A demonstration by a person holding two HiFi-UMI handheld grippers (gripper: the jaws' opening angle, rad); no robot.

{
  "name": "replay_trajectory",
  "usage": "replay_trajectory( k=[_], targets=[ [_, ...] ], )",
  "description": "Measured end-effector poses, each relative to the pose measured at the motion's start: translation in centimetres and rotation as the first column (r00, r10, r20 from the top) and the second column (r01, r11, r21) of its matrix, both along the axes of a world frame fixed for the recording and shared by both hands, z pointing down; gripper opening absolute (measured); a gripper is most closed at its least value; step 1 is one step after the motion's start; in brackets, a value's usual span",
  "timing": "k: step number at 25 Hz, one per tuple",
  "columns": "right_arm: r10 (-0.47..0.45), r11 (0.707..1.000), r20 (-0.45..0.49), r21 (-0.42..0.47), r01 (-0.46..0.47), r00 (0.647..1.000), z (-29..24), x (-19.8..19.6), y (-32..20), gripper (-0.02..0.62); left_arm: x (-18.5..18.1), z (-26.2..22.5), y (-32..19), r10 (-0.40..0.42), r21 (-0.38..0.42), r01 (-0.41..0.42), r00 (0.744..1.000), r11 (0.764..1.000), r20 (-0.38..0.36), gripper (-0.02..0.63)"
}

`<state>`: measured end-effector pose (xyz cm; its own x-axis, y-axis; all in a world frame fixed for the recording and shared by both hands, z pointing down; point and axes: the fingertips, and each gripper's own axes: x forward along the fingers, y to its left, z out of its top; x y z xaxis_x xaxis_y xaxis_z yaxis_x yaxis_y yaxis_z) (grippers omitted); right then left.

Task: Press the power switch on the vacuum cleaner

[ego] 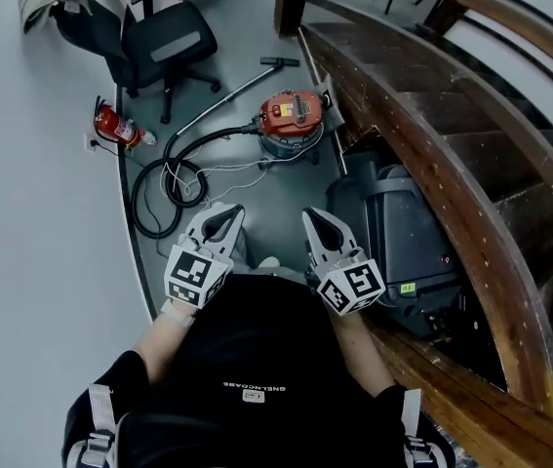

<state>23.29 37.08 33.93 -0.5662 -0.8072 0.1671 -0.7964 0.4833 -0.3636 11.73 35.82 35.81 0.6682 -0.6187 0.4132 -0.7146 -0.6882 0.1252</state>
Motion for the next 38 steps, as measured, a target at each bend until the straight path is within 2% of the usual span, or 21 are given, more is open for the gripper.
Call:
replay_trajectory(
  k=[10,17,26,33,38],
  targets=[
    [-0.049,0.998,-0.024,-0.032,0.048,0.999,1.6,-4.5,-8.2,0.029,-5.1,1.8,-7.7,-0.064,-0.026,0.063,0.998,0.998,-0.021,0.015],
    [-0.065,0.996,-0.05,-0.057,0.063,0.997,2.1,-9.3,-17.0,0.029,-9.8,2.1,-16.4,-0.047,-0.045,0.045,0.999,0.998,-0.023,0.015],
    [-0.044,0.997,-0.113,-0.075,0.035,0.993,2.0,-15.1,-27.8,0.029,-16.7,1.3,-27.0,-0.03,-0.05,0.027,0.997,0.998,-0.069,0.015],
    [-0.041,0.996,-0.157,-0.082,0.028,0.987,1.7,-17.3,-33.4,0.029,-20.3,1.5,-31.3,-0.038,-0.067,0.033,0.997,0.997,-0.074,0.015],
    [-0.062,0.993,-0.201,-0.116,0.039,0.978,2.6,-17.4,-36.1,0.029,-20.9,1.6,-33.6,-0.055,-0.069,0.05,0.996,0.996,-0.07,0.015]
  ],
)
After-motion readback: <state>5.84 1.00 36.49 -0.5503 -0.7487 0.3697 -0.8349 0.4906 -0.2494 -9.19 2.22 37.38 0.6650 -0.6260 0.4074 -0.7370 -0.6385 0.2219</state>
